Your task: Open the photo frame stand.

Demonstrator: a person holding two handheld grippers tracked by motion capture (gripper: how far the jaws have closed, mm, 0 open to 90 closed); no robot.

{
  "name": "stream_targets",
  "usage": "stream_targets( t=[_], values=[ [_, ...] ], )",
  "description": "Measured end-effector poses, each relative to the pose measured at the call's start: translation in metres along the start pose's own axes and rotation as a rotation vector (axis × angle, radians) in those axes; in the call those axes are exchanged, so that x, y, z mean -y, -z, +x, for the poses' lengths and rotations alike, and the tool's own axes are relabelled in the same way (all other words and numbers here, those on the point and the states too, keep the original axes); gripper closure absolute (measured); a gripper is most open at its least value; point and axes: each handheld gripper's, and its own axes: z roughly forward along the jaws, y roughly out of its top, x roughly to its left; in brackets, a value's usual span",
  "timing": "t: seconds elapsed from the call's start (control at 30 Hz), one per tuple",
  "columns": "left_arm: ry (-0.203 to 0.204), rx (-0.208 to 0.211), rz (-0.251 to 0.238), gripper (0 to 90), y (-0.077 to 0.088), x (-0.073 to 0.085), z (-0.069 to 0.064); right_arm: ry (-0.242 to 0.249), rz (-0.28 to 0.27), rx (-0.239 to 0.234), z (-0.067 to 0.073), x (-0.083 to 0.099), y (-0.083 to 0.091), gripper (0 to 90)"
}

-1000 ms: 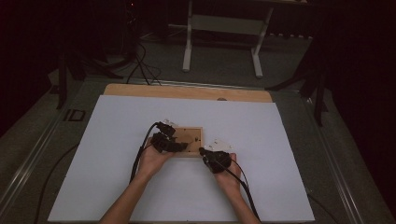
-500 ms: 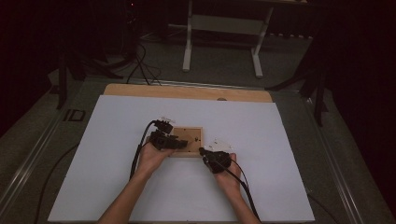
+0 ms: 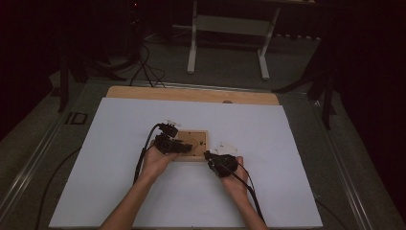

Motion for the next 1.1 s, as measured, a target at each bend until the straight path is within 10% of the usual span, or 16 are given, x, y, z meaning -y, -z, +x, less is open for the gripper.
stream_targets(
  t=[1.1],
  values=[
    [-0.262,-0.15,-0.198,53.3,0.014,0.039,-0.034,-0.044,-0.016,-0.02,-0.029,-0.026,0.015,63.7]
  ],
)
